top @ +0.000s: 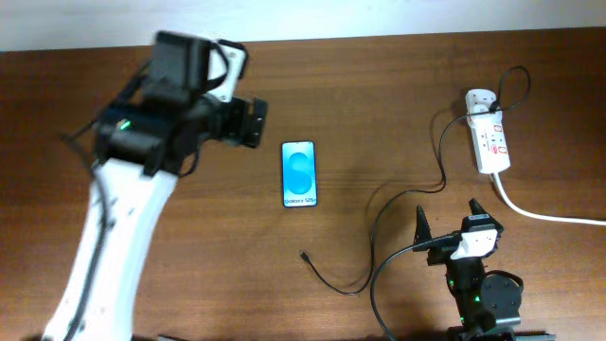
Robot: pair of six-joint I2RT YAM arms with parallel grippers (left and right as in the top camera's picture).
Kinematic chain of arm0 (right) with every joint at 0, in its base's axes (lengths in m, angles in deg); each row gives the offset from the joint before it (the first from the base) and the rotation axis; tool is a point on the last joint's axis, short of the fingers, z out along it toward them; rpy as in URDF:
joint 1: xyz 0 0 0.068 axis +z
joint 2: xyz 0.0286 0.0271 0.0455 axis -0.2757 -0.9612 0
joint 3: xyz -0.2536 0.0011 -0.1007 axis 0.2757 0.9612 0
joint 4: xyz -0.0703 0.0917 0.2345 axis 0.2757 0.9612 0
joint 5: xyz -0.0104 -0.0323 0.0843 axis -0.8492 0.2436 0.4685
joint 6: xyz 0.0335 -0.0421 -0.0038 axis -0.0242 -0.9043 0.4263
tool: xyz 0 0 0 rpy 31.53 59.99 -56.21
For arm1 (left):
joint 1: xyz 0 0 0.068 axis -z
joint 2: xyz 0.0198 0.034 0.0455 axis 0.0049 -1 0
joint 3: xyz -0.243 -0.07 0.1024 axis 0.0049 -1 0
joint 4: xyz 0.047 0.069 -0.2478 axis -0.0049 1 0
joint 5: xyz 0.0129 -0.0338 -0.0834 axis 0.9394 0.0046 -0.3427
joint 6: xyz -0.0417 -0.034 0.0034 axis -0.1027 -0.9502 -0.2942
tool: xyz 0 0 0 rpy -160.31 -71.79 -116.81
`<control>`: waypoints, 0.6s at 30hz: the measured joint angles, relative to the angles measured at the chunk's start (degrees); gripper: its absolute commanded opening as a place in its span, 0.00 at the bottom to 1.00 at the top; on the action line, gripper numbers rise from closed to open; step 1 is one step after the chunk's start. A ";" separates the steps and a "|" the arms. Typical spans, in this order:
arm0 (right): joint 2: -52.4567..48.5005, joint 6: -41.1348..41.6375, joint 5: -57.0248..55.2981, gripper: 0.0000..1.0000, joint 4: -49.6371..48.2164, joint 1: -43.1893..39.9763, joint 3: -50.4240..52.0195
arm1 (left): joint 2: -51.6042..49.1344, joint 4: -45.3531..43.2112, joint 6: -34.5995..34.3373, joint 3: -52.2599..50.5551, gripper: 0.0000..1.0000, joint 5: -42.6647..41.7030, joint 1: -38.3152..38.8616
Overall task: Plug charger to phone and switch on socket
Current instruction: 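Move the left gripper forward toward the blue phone, then lower the left gripper over the phone's top edge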
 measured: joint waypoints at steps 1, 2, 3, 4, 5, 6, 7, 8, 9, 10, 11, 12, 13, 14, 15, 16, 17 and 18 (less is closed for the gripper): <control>0.00 0.02 -0.02 0.98 0.00 0.00 0.00 | -2.21 0.24 -0.02 0.00 0.99 -0.52 0.81; 0.00 0.04 0.00 0.98 0.00 0.00 0.00 | -3.89 0.66 -0.02 0.00 0.99 -1.97 1.36; 0.00 0.02 0.00 0.98 0.00 0.00 0.00 | -5.20 1.20 0.00 0.00 0.99 -3.63 1.86; 0.00 0.04 -0.02 0.98 0.00 0.00 0.00 | -5.46 1.27 -0.11 0.00 0.99 -4.37 1.95; 0.00 0.00 -0.02 0.98 0.02 0.00 0.00 | -5.49 1.27 -0.74 0.00 0.99 -4.90 1.92; 0.00 0.00 -0.02 0.98 0.00 0.00 0.00 | -5.49 1.38 -1.81 0.04 0.99 -5.11 1.92; 0.00 0.02 0.00 0.98 0.00 0.00 0.00 | -5.49 1.66 -3.50 0.04 0.99 -5.51 1.81; 0.00 0.04 0.00 0.98 0.00 0.00 0.00 | -5.49 2.21 -5.03 0.07 0.99 -5.49 1.70; 0.00 0.02 -0.02 0.98 0.00 0.00 0.00 | -5.51 2.58 -6.45 0.20 0.99 -4.98 1.60; 0.00 0.02 0.00 0.98 0.00 0.00 0.00 | -5.79 2.99 -7.78 1.16 0.99 -4.52 1.49; 0.00 0.02 -0.02 0.98 0.00 0.00 0.00 | -6.12 3.78 -8.37 2.32 0.99 -4.31 1.49; 0.00 0.02 0.00 0.98 0.00 0.00 0.00 | -7.72 7.21 -8.90 6.10 0.99 -3.85 1.44; 0.00 0.04 0.00 0.98 0.00 0.00 0.00 | -9.92 10.40 -9.20 10.64 0.99 -2.80 1.46; 0.00 0.04 0.00 0.98 0.00 0.00 0.00 | -12.81 14.82 -9.40 15.21 0.99 -0.94 1.44; 0.00 0.00 0.02 0.98 0.00 0.00 0.00 | -16.50 18.05 -9.55 19.63 0.99 1.22 1.44; 0.00 0.02 0.00 0.98 0.00 0.00 0.00 | -19.45 19.93 -9.57 22.05 0.99 2.69 1.44; 0.00 0.02 -0.02 0.98 0.00 0.00 0.00 | -21.99 20.02 -9.60 22.80 0.99 3.58 1.44; 0.00 0.02 -0.02 0.98 0.00 0.00 0.00 | -23.45 19.65 -9.60 22.86 0.99 4.07 1.44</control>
